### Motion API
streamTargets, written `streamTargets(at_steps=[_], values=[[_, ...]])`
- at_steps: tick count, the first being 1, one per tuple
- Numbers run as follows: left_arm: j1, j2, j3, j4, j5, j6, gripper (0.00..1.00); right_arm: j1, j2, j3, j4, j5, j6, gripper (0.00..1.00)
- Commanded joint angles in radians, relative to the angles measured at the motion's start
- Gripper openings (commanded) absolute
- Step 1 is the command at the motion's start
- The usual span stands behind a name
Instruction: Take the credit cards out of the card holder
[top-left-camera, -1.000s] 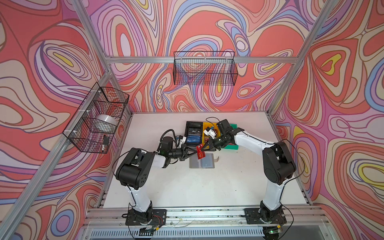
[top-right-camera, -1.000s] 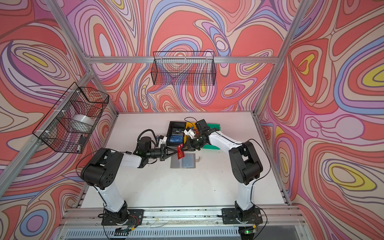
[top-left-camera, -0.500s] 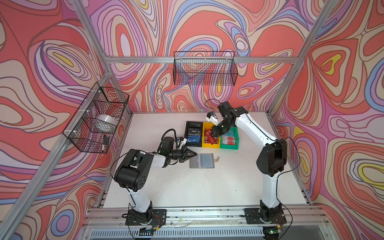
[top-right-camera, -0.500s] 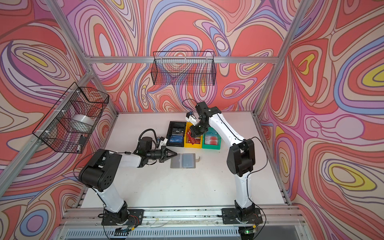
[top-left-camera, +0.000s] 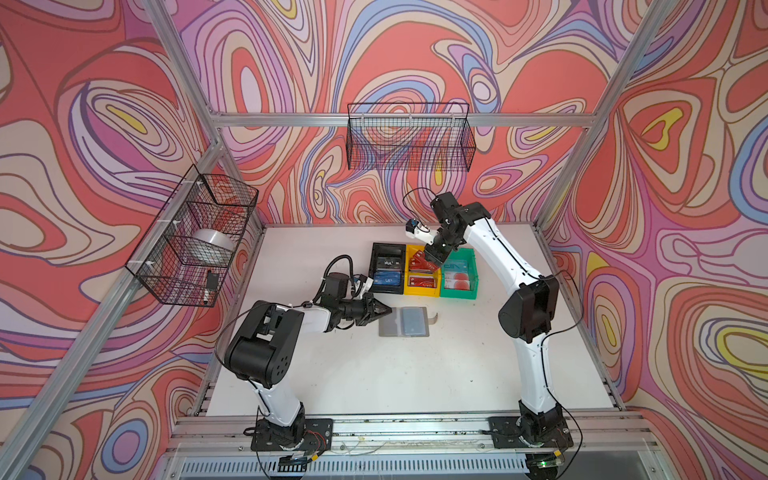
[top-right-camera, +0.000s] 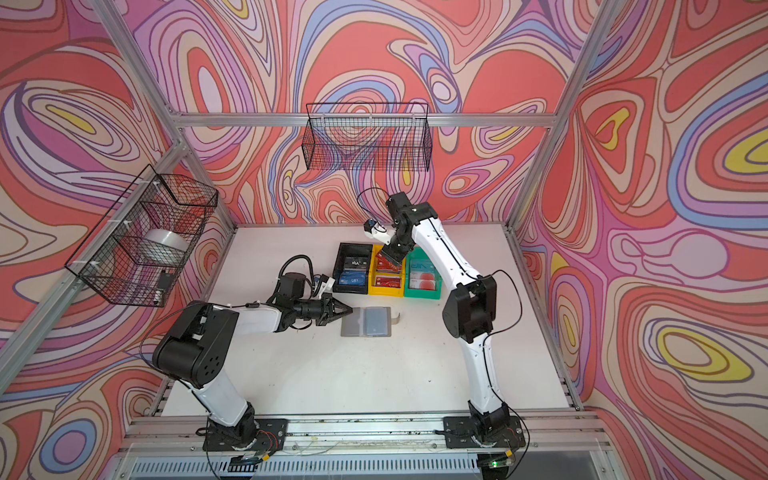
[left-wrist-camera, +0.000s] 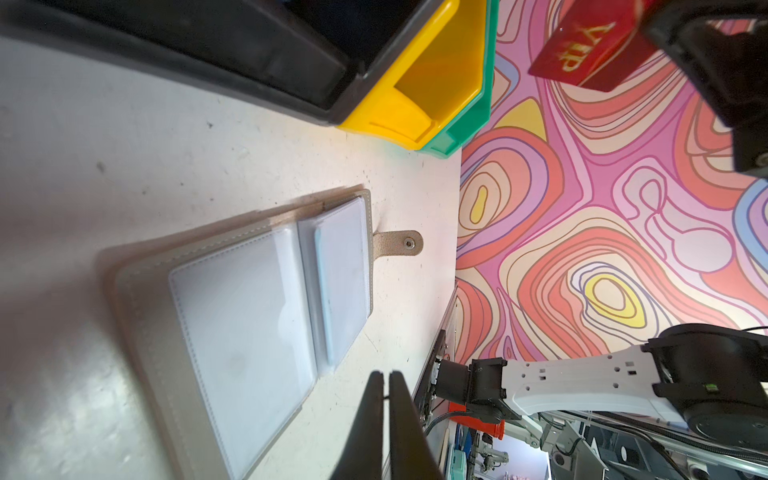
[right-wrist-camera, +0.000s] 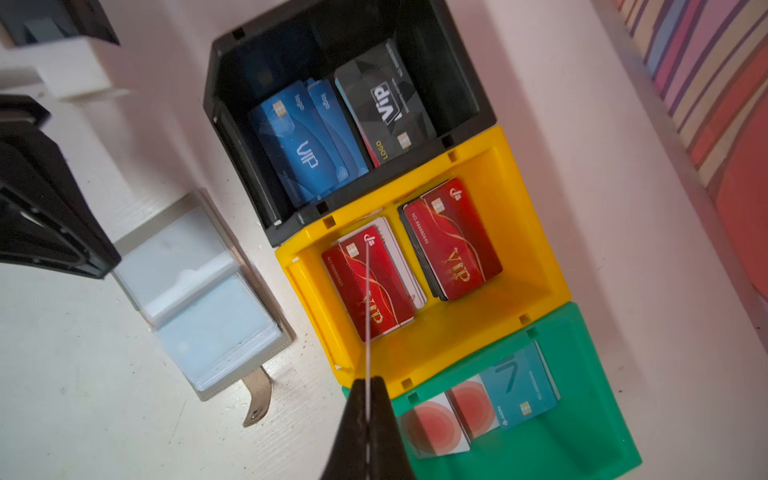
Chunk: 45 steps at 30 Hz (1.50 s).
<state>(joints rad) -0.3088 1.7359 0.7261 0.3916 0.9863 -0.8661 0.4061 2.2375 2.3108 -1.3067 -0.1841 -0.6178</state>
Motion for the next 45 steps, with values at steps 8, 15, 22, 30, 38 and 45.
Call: streamTargets(at_steps=[8,15,22,30,38,45], values=[[0.011,-0.003,0.018,-0.013,-0.002,0.029,0.09,0.02,0.077,0.071,-0.051,0.009,-0.143,0.0],[0.022,0.011,0.018,-0.008,0.005,0.031,0.09,0.052,0.129,0.053,-0.073,0.029,-0.183,0.0],[0.03,0.007,0.013,-0.012,0.007,0.045,0.1,0.059,0.15,0.04,-0.065,0.044,-0.18,0.0],[0.036,0.008,0.012,-0.02,0.005,0.049,0.1,0.059,0.123,-0.021,-0.042,0.069,-0.181,0.0],[0.038,0.004,0.006,-0.024,-0.001,0.052,0.1,0.059,0.105,-0.052,-0.037,0.089,-0.194,0.0],[0.038,0.011,0.007,-0.024,0.001,0.054,0.1,0.06,0.12,-0.065,-0.046,0.066,-0.199,0.0]])
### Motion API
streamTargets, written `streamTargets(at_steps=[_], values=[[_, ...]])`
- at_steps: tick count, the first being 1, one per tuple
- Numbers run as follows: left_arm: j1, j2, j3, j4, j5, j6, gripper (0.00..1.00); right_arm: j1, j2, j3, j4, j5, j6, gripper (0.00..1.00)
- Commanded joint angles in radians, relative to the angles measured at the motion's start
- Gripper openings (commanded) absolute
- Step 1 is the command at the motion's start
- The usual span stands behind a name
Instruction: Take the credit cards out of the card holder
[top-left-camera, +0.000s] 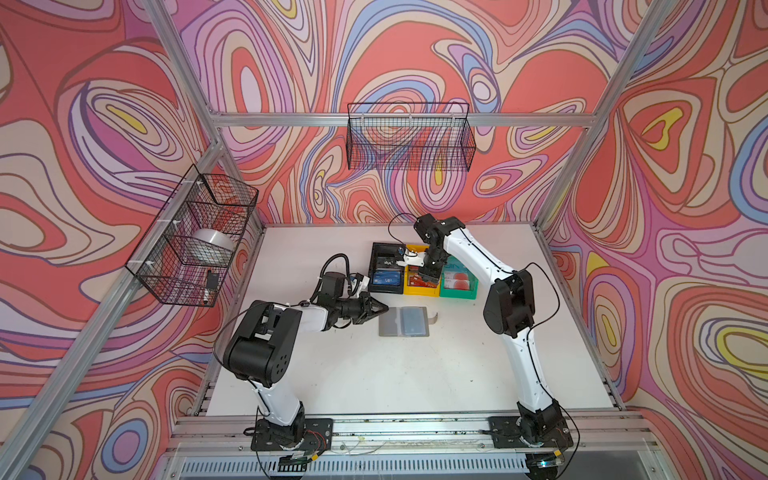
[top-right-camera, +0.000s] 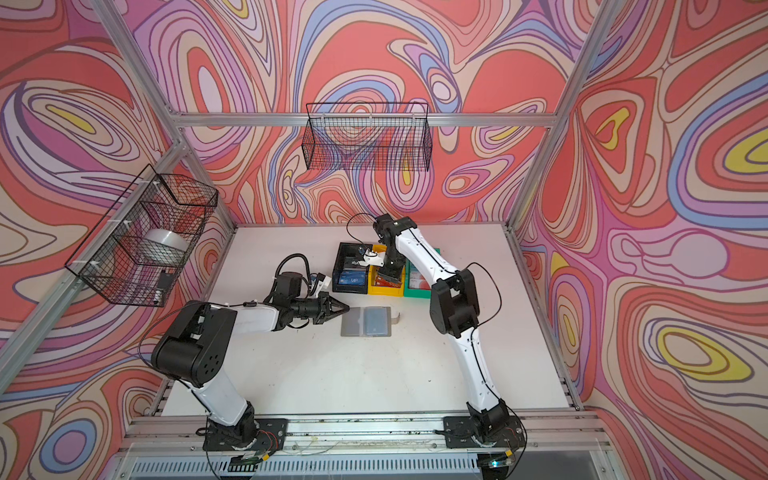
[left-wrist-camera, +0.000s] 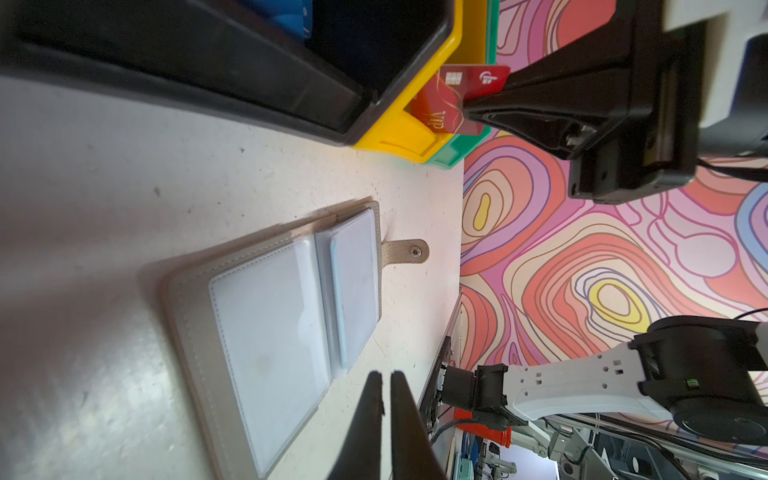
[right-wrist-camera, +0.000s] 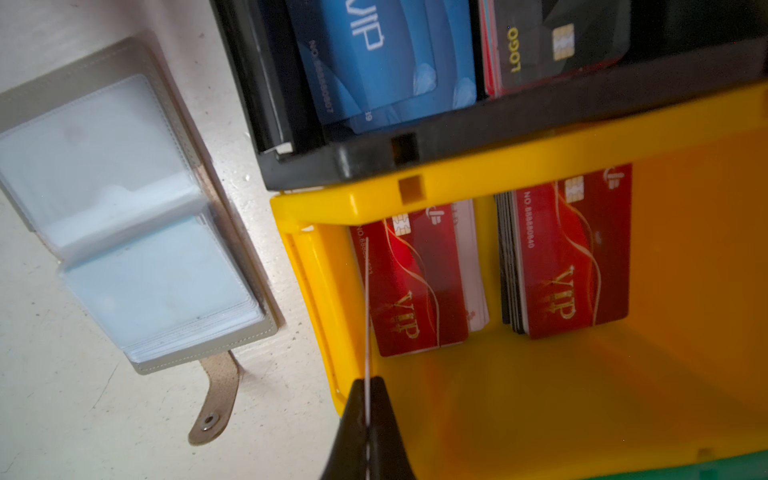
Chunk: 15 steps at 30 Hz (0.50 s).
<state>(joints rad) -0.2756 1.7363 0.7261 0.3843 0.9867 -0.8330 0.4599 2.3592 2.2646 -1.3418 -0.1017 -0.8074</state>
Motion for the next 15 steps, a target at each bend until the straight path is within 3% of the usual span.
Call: streamTargets(at_steps=[1,15], values=[[0.005,0.012,0.006,-0.016,-0.001,0.021,0.1,0.007,0.0,-0.024,-0.011,-0.018,-0.01,0.0],[0.007,0.018,0.006,-0.015,-0.002,0.021,0.1,0.008,0.018,-0.034,0.023,-0.014,0.003,0.07]])
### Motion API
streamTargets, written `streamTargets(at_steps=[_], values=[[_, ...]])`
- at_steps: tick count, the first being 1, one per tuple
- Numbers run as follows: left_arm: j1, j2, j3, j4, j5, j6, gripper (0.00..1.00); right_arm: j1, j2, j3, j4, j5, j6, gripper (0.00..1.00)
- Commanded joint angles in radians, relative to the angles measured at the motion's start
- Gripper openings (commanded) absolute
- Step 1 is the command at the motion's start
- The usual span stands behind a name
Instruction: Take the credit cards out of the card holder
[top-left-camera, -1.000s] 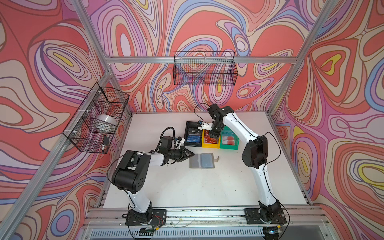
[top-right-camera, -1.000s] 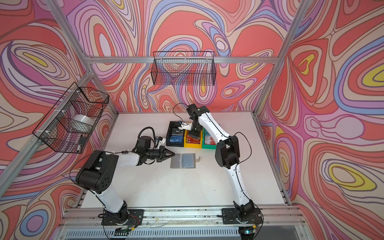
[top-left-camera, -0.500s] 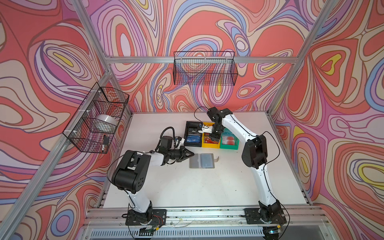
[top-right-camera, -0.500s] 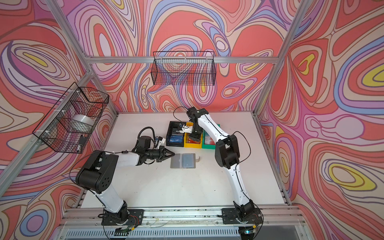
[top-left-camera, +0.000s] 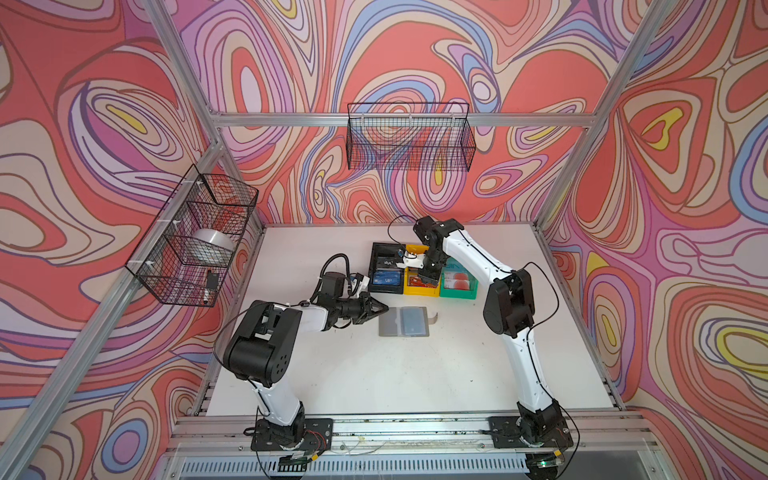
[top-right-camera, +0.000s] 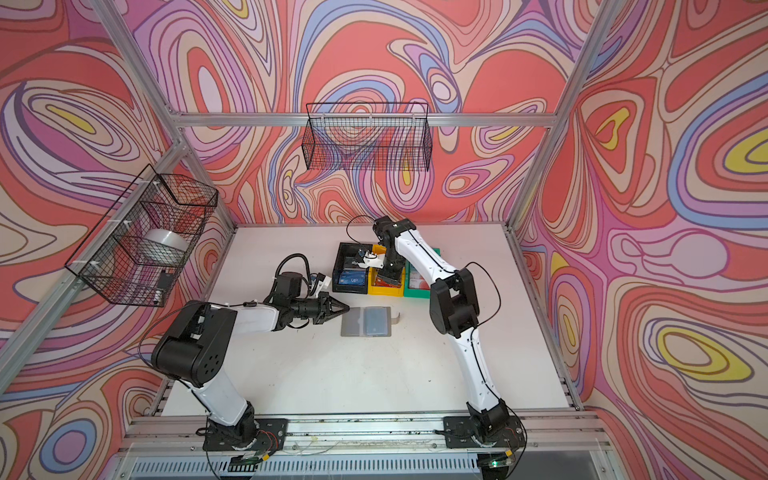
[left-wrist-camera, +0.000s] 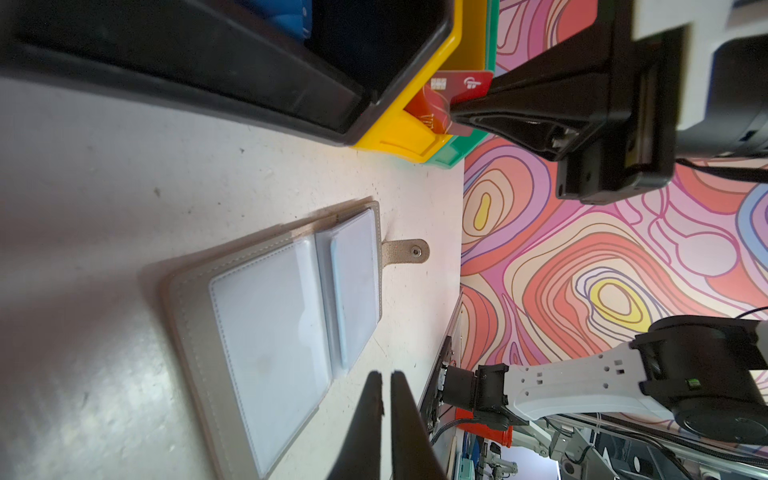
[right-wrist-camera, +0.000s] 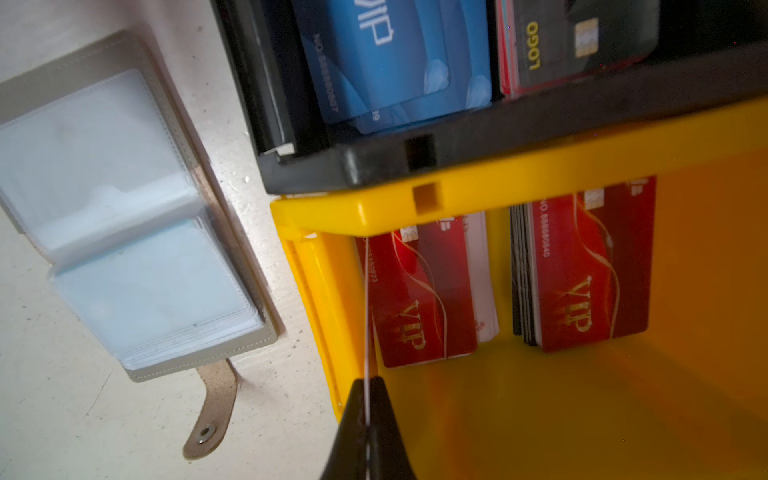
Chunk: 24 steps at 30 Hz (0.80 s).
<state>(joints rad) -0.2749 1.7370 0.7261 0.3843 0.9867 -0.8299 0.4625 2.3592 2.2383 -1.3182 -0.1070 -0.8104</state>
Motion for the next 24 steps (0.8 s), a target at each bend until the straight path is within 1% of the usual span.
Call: streamTargets(at_steps=[1,3,8,18,24], values=[[0.006,0.016,0.007,-0.015,-0.002,0.018,0.1,0.006,0.019,-0.009,0.005,-0.007,0.009,0.1],[0.006,0.018,0.006,-0.017,-0.003,0.018,0.1,0.005,0.021,-0.014,0.016,-0.002,0.016,0.14],[0.006,0.018,0.007,-0.022,-0.005,0.021,0.1,0.005,0.021,-0.02,0.036,0.004,0.03,0.21],[0.006,0.022,0.005,-0.019,-0.006,0.023,0.1,0.006,0.02,-0.036,0.094,0.043,0.041,0.25],[0.006,0.019,-0.001,-0.013,-0.006,0.021,0.1,0.006,0.013,-0.039,0.181,0.088,0.053,0.29]])
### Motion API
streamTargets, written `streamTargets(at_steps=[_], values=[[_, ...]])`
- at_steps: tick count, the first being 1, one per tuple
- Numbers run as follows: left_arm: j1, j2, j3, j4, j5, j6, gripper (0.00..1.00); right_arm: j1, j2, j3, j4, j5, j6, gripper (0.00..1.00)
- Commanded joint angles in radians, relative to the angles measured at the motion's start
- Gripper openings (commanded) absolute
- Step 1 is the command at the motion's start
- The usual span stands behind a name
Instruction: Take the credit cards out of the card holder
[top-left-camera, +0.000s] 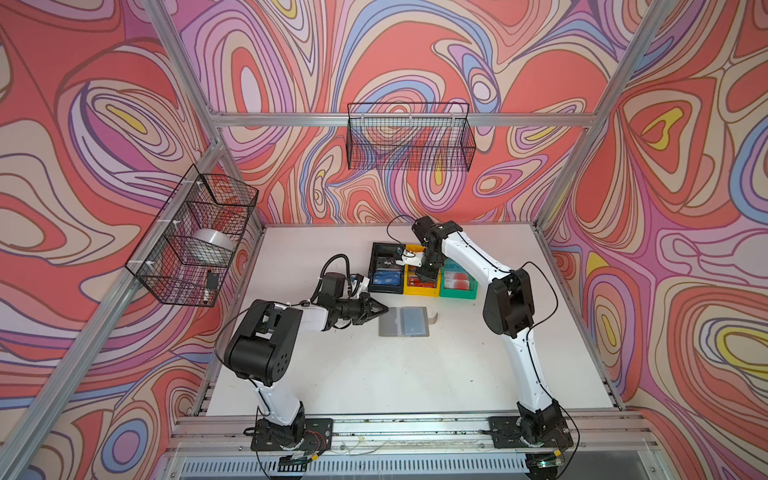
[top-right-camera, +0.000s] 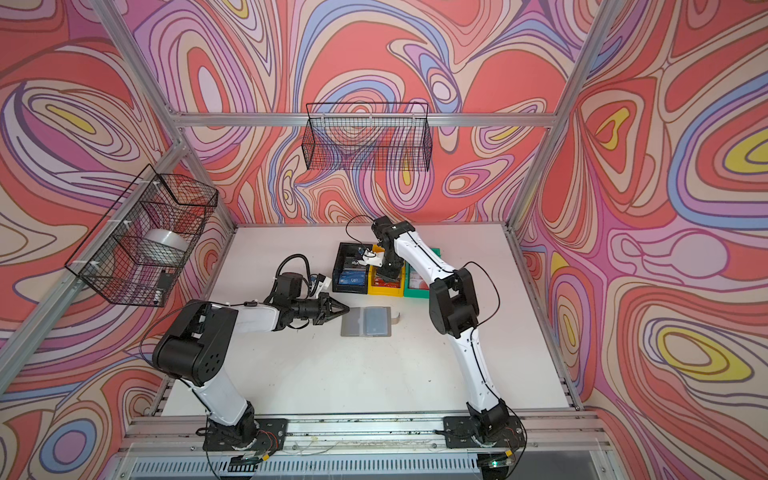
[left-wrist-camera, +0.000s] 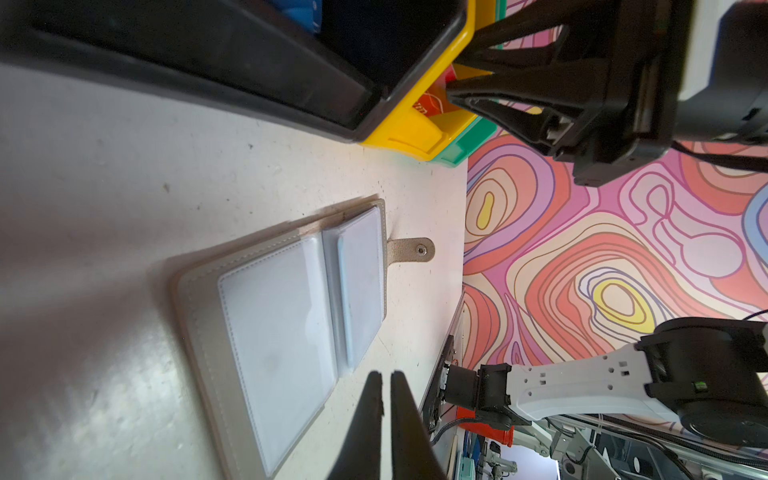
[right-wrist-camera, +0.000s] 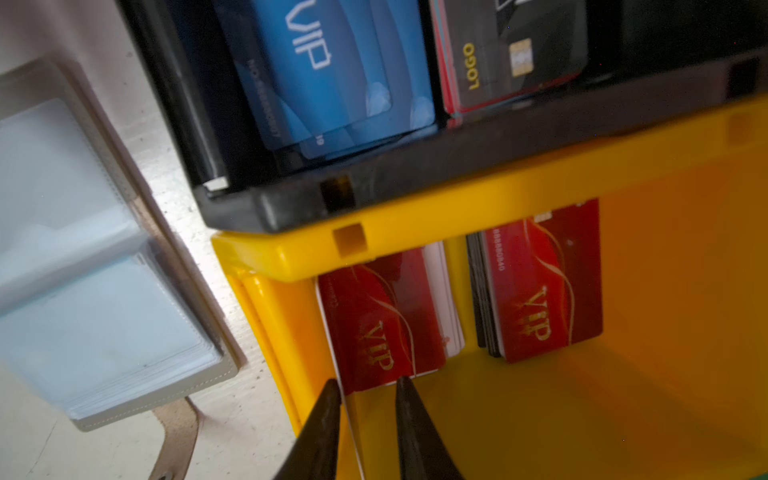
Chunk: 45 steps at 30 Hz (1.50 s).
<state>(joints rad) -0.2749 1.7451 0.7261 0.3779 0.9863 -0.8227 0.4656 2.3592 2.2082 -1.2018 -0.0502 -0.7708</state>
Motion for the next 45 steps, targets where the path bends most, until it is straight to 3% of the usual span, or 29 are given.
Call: streamTargets(at_steps=[1,10,14,19,25,28,45], values=[[0.006,0.011,-0.002,-0.007,-0.006,0.014,0.1,0.003,0.01,-0.011,0.079,0.042,0.017,0.29],[0.007,0.014,0.01,-0.108,-0.057,0.071,0.1,0.004,-0.113,-0.114,0.2,0.074,0.098,0.29],[0.006,0.012,0.029,-0.234,-0.115,0.149,0.1,0.034,-0.319,-0.357,0.361,-0.003,0.254,0.27],[0.002,0.032,0.042,-0.255,-0.118,0.164,0.1,0.11,-0.557,-0.713,0.597,-0.117,0.487,0.27],[-0.001,0.05,0.048,-0.263,-0.123,0.171,0.1,0.147,-0.619,-0.912,0.708,-0.181,0.839,0.18],[-0.003,0.05,0.042,-0.268,-0.131,0.175,0.1,0.146,-0.606,-0.981,0.746,-0.131,0.931,0.11],[-0.025,0.076,0.033,-0.256,-0.171,0.168,0.1,0.145,-0.502,-1.013,0.702,0.047,0.967,0.08]])
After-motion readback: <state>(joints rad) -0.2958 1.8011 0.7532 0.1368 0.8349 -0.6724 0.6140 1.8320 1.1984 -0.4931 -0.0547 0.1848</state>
